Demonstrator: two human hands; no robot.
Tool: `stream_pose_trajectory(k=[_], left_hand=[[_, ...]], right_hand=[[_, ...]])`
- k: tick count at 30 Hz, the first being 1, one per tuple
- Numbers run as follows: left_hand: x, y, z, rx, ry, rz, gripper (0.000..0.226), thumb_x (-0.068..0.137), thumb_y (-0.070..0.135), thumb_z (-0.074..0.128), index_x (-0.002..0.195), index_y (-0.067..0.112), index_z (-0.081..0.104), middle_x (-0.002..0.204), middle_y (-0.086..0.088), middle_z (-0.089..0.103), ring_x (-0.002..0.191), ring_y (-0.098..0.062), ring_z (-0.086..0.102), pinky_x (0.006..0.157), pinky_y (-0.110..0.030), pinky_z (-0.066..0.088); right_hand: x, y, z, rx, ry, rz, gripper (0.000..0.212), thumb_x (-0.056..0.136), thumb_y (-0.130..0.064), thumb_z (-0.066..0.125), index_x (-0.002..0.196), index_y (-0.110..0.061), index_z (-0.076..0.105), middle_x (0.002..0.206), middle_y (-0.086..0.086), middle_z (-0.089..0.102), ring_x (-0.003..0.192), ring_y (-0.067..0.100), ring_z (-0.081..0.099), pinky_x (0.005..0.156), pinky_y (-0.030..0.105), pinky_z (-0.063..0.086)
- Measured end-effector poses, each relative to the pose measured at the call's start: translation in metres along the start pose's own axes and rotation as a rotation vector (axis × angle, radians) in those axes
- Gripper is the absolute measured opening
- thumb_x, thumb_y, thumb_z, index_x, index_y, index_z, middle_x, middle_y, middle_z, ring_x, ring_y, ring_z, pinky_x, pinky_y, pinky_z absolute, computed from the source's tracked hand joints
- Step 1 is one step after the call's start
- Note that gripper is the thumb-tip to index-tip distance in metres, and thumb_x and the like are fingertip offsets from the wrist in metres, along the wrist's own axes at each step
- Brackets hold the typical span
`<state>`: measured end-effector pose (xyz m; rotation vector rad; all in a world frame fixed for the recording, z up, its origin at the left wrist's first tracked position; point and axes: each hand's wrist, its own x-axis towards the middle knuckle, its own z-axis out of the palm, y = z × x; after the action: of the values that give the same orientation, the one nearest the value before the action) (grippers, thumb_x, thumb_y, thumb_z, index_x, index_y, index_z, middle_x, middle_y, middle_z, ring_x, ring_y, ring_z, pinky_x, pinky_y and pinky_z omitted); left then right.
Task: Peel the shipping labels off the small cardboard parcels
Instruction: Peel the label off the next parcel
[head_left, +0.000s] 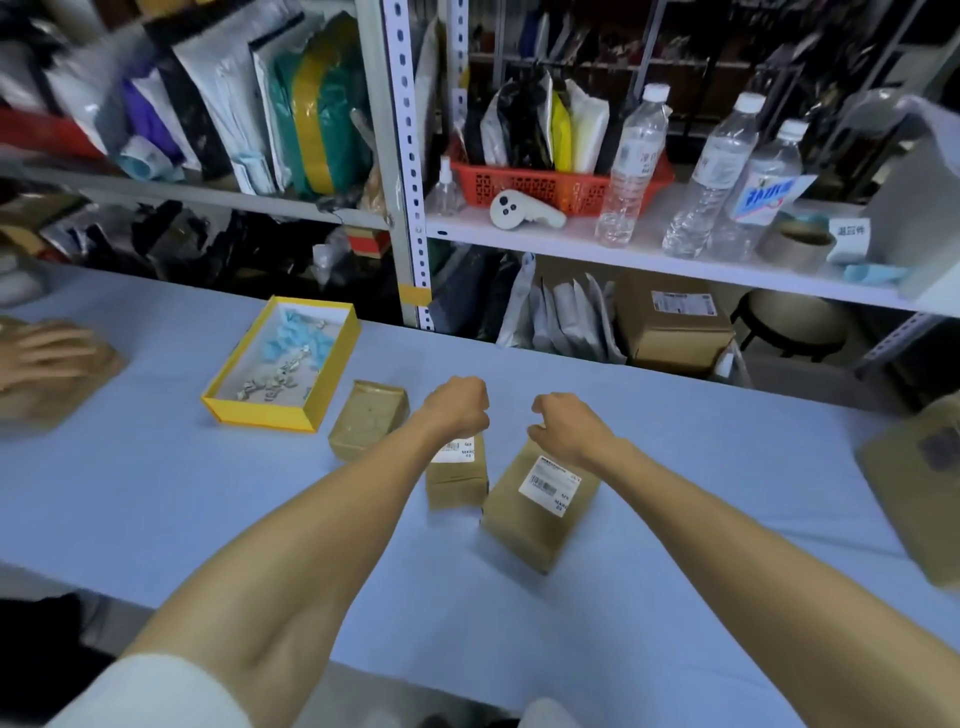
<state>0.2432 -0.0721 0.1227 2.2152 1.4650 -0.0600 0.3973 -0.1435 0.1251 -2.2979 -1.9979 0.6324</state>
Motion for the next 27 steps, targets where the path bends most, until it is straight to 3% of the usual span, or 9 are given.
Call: stream_pose_trajectory(k=[2, 5, 7, 10, 14, 16, 21, 27], left_hand=[[0.003, -0.004, 0.000, -0.004, -0.006, -0.018, 0.020, 0.078, 0.003, 0.052, 0.085, 0.019, 0.043, 0.088, -0.004, 0.044, 0.077, -0.023, 0.040, 0.068, -0.033, 0.037], [0.008, -0.019, 0.007, -0.069, -0.018, -0.085, 0.014, 0.080, 0.004, 0.052, 0.091, 0.012, 0.053, 0.094, -0.008, 0.056, 0.084, -0.028, 0.053, 0.072, -0.035, 0.046], [0.011, -0.035, 0.015, -0.126, -0.028, -0.134, 0.025, 0.083, 0.009, 0.055, 0.108, 0.008, 0.057, 0.109, -0.010, 0.062, 0.098, -0.030, 0.060, 0.078, -0.036, 0.048], [0.019, -0.061, 0.034, -0.249, -0.077, -0.222, 0.044, 0.088, 0.026, 0.064, 0.123, 0.004, 0.049, 0.121, -0.014, 0.057, 0.108, -0.030, 0.058, 0.077, -0.034, 0.044], [0.028, -0.089, 0.061, -0.264, -0.180, -0.244, 0.069, 0.082, 0.038, 0.070, 0.137, 0.009, 0.040, 0.133, -0.014, 0.047, 0.124, -0.031, 0.046, 0.093, -0.034, 0.041], [0.029, -0.096, 0.072, -0.268, -0.243, -0.245, 0.070, 0.082, 0.042, 0.069, 0.138, 0.011, 0.040, 0.131, -0.015, 0.046, 0.125, -0.032, 0.044, 0.095, -0.035, 0.041], [0.030, -0.106, 0.088, -0.525, -0.313, -0.314, 0.065, 0.086, 0.023, 0.070, 0.134, 0.001, 0.030, 0.136, -0.011, 0.051, 0.125, -0.028, 0.052, 0.089, -0.029, 0.042], [0.022, -0.109, 0.091, -0.600, -0.280, -0.290, 0.057, 0.085, 0.015, 0.069, 0.128, 0.003, 0.034, 0.132, -0.011, 0.057, 0.119, -0.028, 0.057, 0.093, -0.034, 0.047]], right_hand=[[0.008, -0.005, 0.006, 0.024, -0.043, 0.011, 0.038, 0.093, -0.021, 0.050, 0.123, 0.002, 0.053, 0.129, 0.017, 0.056, 0.117, 0.035, 0.053, 0.097, 0.045, 0.046], [0.022, -0.017, 0.020, 0.048, -0.097, 0.026, 0.040, 0.093, -0.023, 0.051, 0.125, 0.001, 0.052, 0.130, 0.017, 0.054, 0.118, 0.035, 0.053, 0.097, 0.044, 0.046], [0.032, -0.029, 0.032, 0.077, -0.123, 0.054, 0.041, 0.094, -0.023, 0.051, 0.127, 0.000, 0.050, 0.131, 0.017, 0.054, 0.118, 0.034, 0.053, 0.097, 0.043, 0.046], [0.046, -0.046, 0.052, 0.156, -0.110, 0.121, 0.040, 0.094, -0.019, 0.052, 0.129, 0.000, 0.047, 0.131, 0.018, 0.054, 0.118, 0.034, 0.053, 0.093, 0.038, 0.045], [0.059, -0.067, 0.086, 0.262, -0.111, 0.227, 0.036, 0.092, -0.015, 0.055, 0.123, 0.001, 0.044, 0.128, 0.021, 0.051, 0.116, 0.036, 0.052, 0.079, 0.033, 0.038], [0.063, -0.075, 0.102, 0.317, -0.121, 0.294, 0.040, 0.092, -0.012, 0.053, 0.127, 0.002, 0.039, 0.131, 0.022, 0.047, 0.119, 0.037, 0.050, 0.086, 0.033, 0.039], [0.071, -0.081, 0.125, 0.399, -0.135, 0.466, 0.060, 0.095, -0.014, 0.055, 0.142, 0.007, 0.023, 0.139, 0.023, 0.045, 0.127, 0.037, 0.047, 0.099, 0.037, 0.040], [0.065, -0.084, 0.130, 0.459, -0.041, 0.546, 0.041, 0.091, -0.007, 0.060, 0.124, 0.003, 0.038, 0.129, 0.022, 0.054, 0.118, 0.037, 0.055, 0.091, 0.037, 0.044]])
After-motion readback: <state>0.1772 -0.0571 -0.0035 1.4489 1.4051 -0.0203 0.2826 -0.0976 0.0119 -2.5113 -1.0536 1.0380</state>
